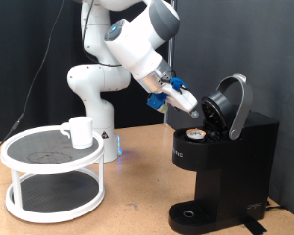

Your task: Make a cup of coffee with the keurig machine

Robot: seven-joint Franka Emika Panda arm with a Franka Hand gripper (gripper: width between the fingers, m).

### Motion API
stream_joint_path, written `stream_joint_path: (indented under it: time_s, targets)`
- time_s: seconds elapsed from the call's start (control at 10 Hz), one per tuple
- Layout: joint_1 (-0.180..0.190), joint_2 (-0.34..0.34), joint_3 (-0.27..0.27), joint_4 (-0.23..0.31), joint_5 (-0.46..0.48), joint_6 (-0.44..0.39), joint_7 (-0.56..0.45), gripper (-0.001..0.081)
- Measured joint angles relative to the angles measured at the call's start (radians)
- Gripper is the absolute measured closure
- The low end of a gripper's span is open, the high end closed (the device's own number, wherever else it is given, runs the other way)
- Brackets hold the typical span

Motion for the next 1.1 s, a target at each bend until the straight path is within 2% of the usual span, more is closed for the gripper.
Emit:
stream_joint_path:
  time_s: [0.2,0.6,1.1]
  targets:
    - [-0.003,-0.009,-0.012,0.011,0.037,-0.003,0.000,0.0072]
    - [-0.024,-0.064,-0.043,0.071,0.039,-0.060,0.068,0.0072]
    - [-0.043,-0.119,-0.100,0.164,0.043,-0.196,0.142,0.0072]
